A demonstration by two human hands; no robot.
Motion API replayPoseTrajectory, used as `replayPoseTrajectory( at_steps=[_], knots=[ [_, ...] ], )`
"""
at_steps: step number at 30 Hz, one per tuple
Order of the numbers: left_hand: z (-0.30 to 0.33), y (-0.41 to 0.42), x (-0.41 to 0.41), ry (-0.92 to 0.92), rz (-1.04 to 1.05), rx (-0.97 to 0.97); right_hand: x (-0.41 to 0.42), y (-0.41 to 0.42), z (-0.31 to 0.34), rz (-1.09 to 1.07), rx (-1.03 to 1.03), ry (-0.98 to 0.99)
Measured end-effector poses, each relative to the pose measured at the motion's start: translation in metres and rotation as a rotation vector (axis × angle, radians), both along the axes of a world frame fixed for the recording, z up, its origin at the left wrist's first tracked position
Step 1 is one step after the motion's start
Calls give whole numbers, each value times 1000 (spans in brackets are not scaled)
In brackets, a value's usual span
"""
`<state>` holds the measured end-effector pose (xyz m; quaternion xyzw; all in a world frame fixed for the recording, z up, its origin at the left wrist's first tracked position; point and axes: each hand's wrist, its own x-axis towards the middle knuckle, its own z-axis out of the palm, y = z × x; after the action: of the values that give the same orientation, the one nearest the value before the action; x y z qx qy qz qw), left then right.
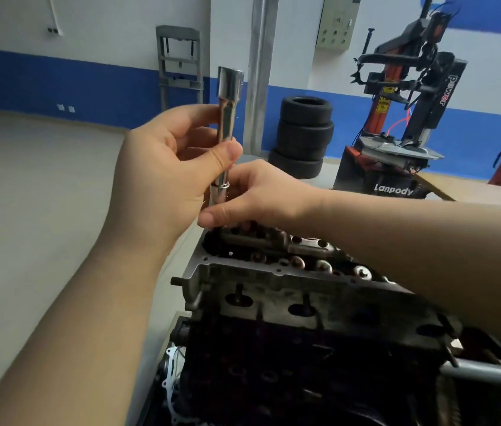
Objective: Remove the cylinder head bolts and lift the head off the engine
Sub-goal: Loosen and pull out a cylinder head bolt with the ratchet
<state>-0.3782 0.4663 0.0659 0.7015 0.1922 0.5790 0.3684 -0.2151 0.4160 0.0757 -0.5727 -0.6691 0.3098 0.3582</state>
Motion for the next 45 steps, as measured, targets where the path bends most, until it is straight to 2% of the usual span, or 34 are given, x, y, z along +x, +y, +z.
replayPoseTrajectory(
  at_steps=[3,6,9,12,16,24,33,36,42,45],
  knots=[
    [-5,-3,8,-87,20,-17,-4,11,-11,30,111,43],
    [-5,-2,9,-105,37,3,3,14,-16,88,136,139],
    [0,3,6,-54,-6,-26,8,12,-18,84,145,170],
    [8,9,-1,31,-145,-103,9,12,-19,60,158,169],
    [15,14,-13,102,-293,-85,9,9,-19,92,135,199],
    [15,9,-12,98,62,46,9,10,-20,89,166,230],
    [18,4,-18,128,-241,-59,14,2,-18,105,169,253],
    [19,2,-16,134,-209,-44,10,1,-19,100,153,257],
    [16,5,-10,161,50,18,4,0,-17,35,158,192],
    [18,3,-10,100,-124,-67,5,-1,-16,48,157,215]
  ],
)
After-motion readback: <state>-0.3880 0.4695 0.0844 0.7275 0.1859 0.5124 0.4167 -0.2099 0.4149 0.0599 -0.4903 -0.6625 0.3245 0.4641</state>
